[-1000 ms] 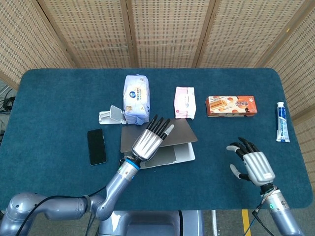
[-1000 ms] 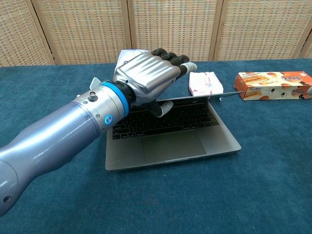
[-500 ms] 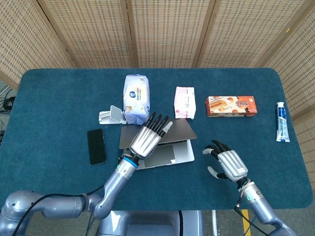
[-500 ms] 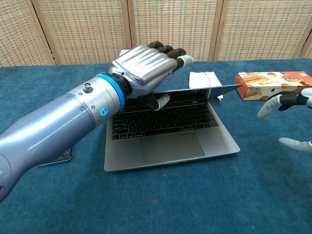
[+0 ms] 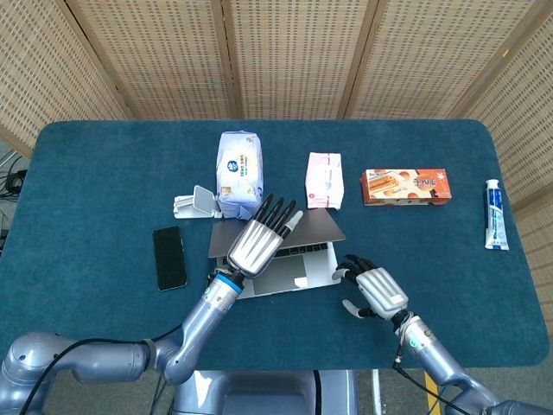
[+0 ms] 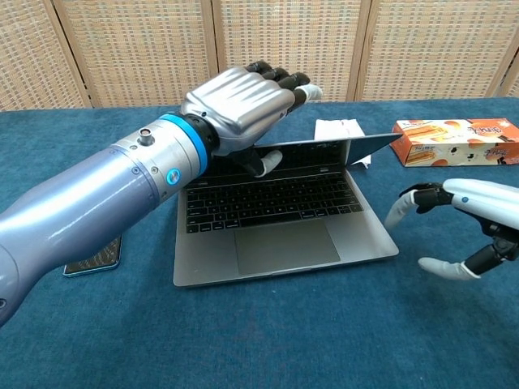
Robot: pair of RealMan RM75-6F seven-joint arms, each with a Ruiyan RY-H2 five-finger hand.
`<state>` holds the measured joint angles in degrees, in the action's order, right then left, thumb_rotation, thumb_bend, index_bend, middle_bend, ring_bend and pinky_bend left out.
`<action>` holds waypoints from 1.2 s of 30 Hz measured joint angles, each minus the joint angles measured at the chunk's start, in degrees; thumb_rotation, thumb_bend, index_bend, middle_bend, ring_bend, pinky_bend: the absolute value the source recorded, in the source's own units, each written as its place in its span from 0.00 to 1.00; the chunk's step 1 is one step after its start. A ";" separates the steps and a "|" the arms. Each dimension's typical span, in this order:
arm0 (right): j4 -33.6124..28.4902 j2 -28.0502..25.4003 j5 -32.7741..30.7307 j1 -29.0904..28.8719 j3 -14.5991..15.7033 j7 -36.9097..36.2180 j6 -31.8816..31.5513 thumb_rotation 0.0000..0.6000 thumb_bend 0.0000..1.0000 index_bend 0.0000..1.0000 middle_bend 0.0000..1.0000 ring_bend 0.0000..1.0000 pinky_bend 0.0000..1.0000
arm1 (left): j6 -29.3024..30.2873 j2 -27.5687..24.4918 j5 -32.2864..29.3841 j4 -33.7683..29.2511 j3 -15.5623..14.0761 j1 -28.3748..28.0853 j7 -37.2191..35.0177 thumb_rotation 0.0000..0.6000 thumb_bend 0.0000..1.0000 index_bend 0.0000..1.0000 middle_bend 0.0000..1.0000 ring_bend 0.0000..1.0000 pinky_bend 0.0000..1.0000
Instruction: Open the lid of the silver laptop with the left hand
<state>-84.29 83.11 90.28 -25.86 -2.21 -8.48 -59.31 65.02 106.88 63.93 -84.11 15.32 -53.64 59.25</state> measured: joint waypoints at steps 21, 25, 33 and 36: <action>6.61 7.27 -0.03 -3.78 1.24 -3.80 3.42 1.00 0.41 0.30 0.26 0.09 0.17 | 0.66 -0.45 -1.57 0.19 0.16 -1.09 0.19 0.92 0.45 0.00 0.00 0.00 0.00; 7.70 8.03 -0.13 -4.30 1.48 -4.23 3.70 1.00 0.41 0.30 0.26 0.09 0.17 | 0.75 -0.65 -1.89 0.28 0.23 -1.28 0.13 0.91 0.45 0.00 0.00 0.00 0.00; 7.86 8.01 -0.46 -4.66 2.22 -4.32 3.88 1.00 0.41 0.30 0.26 0.09 0.17 | 0.77 -1.38 -2.51 0.89 1.26 -2.18 0.04 0.91 0.45 0.00 0.00 0.00 0.00; 7.75 7.99 -0.61 -4.73 2.35 -4.27 3.82 1.00 0.41 0.30 0.26 0.09 0.17 | 0.72 -1.74 -3.02 1.04 1.85 -2.54 0.03 0.91 0.45 0.00 0.00 0.00 0.00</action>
<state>-76.53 91.10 89.67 -30.59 0.14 -12.75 -55.49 65.74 105.14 60.91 -83.07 17.17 -56.18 59.28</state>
